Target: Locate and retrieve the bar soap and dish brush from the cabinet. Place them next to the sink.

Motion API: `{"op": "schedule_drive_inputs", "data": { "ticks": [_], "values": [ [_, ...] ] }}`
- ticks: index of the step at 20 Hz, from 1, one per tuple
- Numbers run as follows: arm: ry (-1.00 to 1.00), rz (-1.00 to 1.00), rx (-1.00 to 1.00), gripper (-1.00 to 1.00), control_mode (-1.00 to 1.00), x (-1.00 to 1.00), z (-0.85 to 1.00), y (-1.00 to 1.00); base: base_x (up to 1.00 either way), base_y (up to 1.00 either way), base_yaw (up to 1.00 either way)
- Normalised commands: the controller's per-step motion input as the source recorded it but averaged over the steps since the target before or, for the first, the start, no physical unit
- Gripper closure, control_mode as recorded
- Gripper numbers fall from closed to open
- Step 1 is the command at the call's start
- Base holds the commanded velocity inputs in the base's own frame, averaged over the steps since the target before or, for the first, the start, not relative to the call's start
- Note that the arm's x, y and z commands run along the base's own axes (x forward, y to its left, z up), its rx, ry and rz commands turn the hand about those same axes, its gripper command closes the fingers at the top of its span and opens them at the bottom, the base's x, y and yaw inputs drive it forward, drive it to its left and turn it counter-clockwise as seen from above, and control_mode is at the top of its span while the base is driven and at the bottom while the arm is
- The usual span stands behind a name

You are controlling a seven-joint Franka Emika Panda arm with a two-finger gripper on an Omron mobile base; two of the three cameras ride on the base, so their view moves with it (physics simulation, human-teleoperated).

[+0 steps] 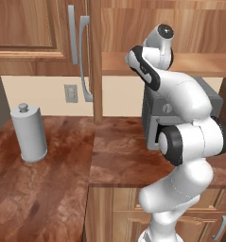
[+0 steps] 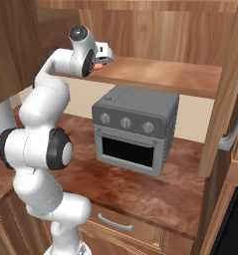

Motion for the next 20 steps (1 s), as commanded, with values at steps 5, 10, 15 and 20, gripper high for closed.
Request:
{"op": "schedule_drive_inputs", "data": {
  "ticks": [5,10,15,20],
  "values": [
    [0.02,0.00,0.00,-1.00,-1.00,0.06,-0.07,0.23,0.00,0.00,0.00],
    [0.01,0.00,0.00,1.00,-1.00,0.00,-0.14,0.18,0.00,0.00,0.00],
    [0.00,0.00,0.00,1.00,-1.00,0.00,-0.13,0.14,0.00,0.00,0.00],
    [-0.03,0.00,0.00,1.00,-1.00,0.03,-0.02,0.07,0.00,0.00,0.00]
  ]
}}
